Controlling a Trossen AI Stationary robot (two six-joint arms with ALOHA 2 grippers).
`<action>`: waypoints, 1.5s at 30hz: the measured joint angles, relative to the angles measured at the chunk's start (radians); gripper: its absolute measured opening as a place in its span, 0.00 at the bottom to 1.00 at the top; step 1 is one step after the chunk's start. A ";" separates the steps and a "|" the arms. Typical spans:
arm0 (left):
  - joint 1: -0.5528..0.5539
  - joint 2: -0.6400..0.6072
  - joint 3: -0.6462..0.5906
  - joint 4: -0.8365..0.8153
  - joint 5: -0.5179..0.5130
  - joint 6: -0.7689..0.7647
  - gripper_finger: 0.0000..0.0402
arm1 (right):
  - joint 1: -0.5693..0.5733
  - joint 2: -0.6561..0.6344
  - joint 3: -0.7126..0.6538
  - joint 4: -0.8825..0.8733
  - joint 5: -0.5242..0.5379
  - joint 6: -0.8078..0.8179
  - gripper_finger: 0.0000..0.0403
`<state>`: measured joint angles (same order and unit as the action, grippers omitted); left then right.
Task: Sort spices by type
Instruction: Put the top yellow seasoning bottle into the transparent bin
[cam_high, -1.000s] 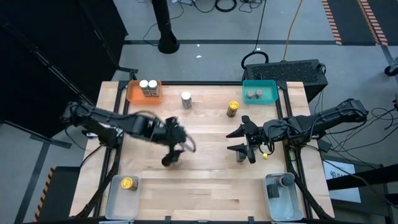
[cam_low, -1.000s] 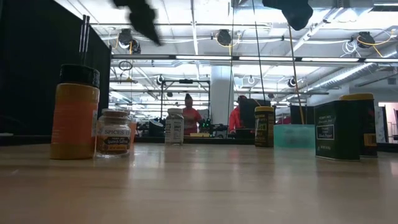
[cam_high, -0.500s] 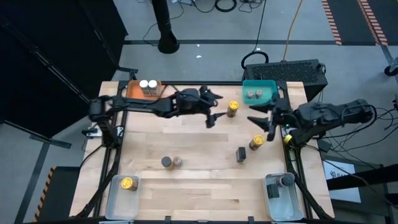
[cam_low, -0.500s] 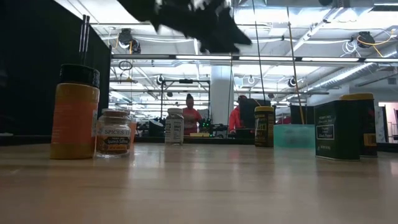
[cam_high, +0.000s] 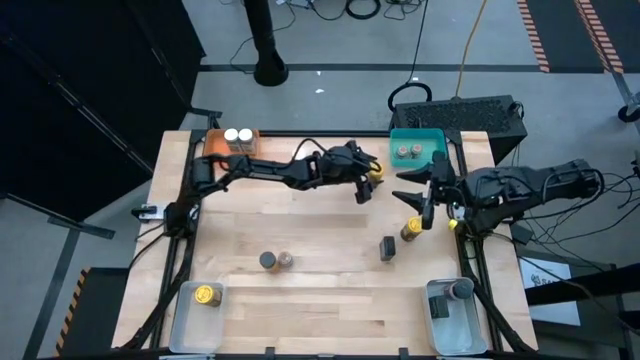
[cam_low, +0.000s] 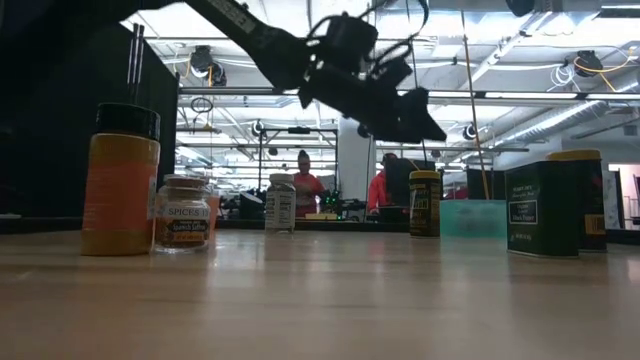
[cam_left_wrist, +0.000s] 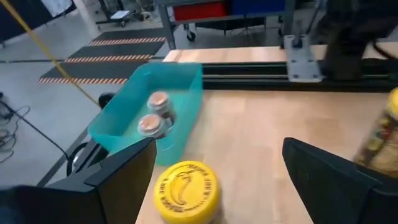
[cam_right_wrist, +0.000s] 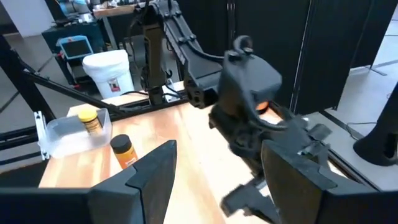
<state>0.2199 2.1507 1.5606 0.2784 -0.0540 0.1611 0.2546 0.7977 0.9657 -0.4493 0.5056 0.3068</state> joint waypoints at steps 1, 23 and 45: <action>0.006 0.014 0.006 0.003 -0.002 -0.013 0.88 | 0.000 0.004 0.000 0.000 0.000 0.001 0.54; 0.053 0.136 0.019 0.084 0.032 -0.103 0.88 | 0.000 0.043 0.000 -0.001 -0.005 0.000 0.54; 0.049 0.154 0.019 0.135 0.021 -0.069 0.70 | 0.000 0.043 0.000 0.002 -0.004 -0.001 0.54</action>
<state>0.2687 2.3051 1.5795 0.4129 -0.0327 0.0921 0.2546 0.8410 0.9657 -0.4477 0.5018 0.3058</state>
